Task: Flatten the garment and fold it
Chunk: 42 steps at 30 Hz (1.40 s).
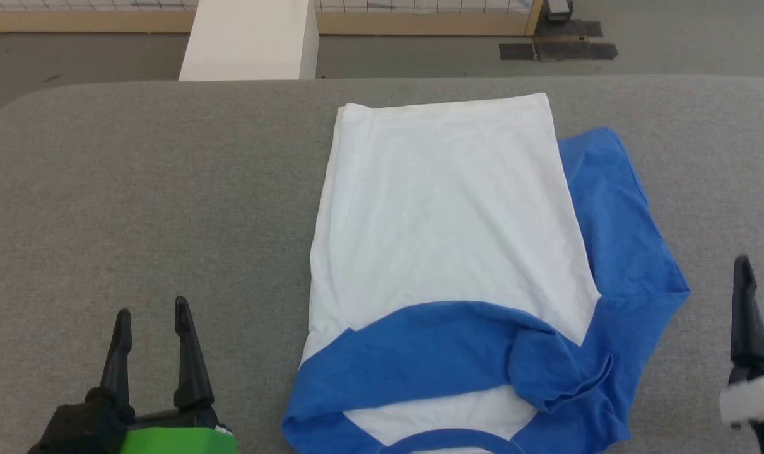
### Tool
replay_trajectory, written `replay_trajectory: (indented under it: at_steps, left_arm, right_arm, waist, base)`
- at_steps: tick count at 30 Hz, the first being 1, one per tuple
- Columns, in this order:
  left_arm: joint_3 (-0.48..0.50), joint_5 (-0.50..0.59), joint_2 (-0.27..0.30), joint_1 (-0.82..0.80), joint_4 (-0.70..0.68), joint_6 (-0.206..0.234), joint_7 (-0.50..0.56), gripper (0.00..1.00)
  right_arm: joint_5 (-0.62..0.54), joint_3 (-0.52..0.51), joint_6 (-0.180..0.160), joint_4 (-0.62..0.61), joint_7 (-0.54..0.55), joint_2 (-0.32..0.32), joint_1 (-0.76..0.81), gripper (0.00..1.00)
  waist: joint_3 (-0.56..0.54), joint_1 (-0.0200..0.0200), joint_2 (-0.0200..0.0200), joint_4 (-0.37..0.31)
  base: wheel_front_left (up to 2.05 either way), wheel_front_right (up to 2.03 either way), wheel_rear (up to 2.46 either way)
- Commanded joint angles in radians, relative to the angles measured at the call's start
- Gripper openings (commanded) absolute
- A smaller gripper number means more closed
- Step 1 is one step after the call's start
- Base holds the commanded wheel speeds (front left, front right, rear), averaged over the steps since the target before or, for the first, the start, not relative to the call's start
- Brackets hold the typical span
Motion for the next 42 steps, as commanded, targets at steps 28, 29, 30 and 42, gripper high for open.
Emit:
replay_trajectory:
  at_steps: [28, 29, 30, 42]
  left_arm:
    - [0.03, 0.102, -0.07, -0.217, -0.025, -0.179, -0.005, 1.0]
    - [0.029, 0.102, -0.073, -0.221, -0.021, -0.183, -0.005, 1.0]
    - [0.029, 0.102, -0.078, -0.226, -0.016, -0.187, -0.005, 1.0]
    - [0.035, 0.116, -0.113, -0.245, 0.023, -0.233, -0.005, 1.0]
  right_arm:
    - [-0.059, 0.012, -0.002, 0.301, 0.817, -0.231, -0.931, 1.0]
    - [-0.066, 0.008, -0.002, 0.31, 0.818, -0.232, -0.935, 1.0]
    - [-0.073, 0.003, -0.002, 0.32, 0.818, -0.231, -0.939, 1.0]
    - [-0.114, -0.007, -0.002, 0.383, 0.883, -0.232, -0.918, 0.0]
  waist:
    - [0.478, 0.0, -0.0001, 0.108]
    - [0.485, 0.0, -0.0001, 0.115]
    - [0.493, 0.0, -0.0001, 0.122]
    - [0.531, 0.0, -0.0001, 0.175]
  base:
    - [0.0, 0.0, 0.0]
    - [0.0, 0.0, 0.0]
    - [0.0, 0.0, 0.0]
    - [0.0, 0.0, 0.0]
